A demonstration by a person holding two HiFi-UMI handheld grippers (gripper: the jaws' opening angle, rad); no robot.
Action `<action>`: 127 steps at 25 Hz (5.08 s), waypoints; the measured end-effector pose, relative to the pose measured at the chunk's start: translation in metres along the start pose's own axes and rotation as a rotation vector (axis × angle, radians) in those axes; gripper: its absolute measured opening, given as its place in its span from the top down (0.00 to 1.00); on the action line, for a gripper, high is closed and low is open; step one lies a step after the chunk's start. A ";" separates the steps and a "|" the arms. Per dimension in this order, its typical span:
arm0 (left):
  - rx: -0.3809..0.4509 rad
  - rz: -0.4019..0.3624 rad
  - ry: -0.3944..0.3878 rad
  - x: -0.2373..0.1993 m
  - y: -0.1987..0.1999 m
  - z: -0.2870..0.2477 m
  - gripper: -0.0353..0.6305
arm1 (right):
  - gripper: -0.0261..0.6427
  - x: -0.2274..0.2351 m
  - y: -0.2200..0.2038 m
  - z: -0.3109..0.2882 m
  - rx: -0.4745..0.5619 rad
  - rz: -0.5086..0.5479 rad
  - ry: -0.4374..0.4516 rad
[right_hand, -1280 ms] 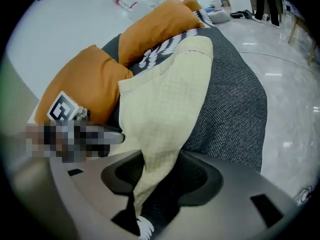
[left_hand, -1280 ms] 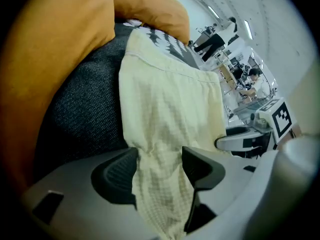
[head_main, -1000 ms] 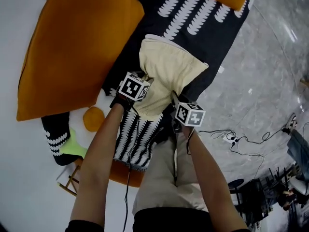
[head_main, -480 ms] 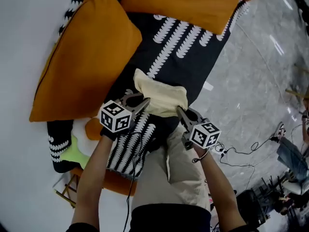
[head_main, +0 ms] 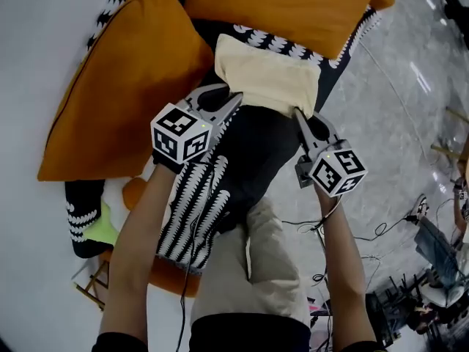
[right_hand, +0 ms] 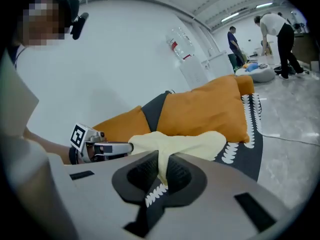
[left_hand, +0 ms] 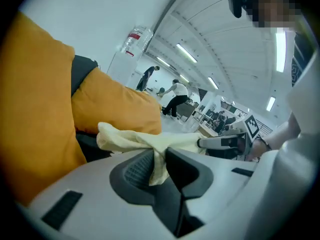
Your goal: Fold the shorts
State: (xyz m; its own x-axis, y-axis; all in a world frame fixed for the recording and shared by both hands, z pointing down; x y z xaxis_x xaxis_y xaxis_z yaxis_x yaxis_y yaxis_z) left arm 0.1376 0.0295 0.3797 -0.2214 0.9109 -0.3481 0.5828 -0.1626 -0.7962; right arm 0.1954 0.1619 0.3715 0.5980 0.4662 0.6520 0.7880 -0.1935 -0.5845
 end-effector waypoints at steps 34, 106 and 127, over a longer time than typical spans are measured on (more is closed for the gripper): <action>-0.443 0.184 -0.135 0.011 -0.195 0.003 0.88 | 0.92 0.048 -0.233 0.015 -0.311 -0.340 -0.114; 0.107 0.974 0.456 0.008 -0.251 0.061 0.66 | 0.38 -0.055 -0.189 -0.190 -1.062 1.075 0.584; 0.248 0.835 0.512 0.015 -0.200 0.078 0.84 | 0.83 -0.058 -0.154 -0.145 -1.103 0.849 0.600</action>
State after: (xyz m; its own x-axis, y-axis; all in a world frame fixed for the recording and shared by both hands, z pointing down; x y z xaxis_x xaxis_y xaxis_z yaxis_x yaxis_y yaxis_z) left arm -0.0438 0.0465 0.4951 0.5791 0.5130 -0.6336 0.2058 -0.8440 -0.4952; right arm 0.0605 0.0393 0.4940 0.6727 -0.4704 0.5712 -0.2617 -0.8733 -0.4110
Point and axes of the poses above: the fingertips, and each gripper's own axes: z backward along the fingers, x to its right, y out of its top, the point moved 1 cm from there along z, backward along the fingers, and after that the axes turned 10 degrees about -z, right-handed, at the moved point
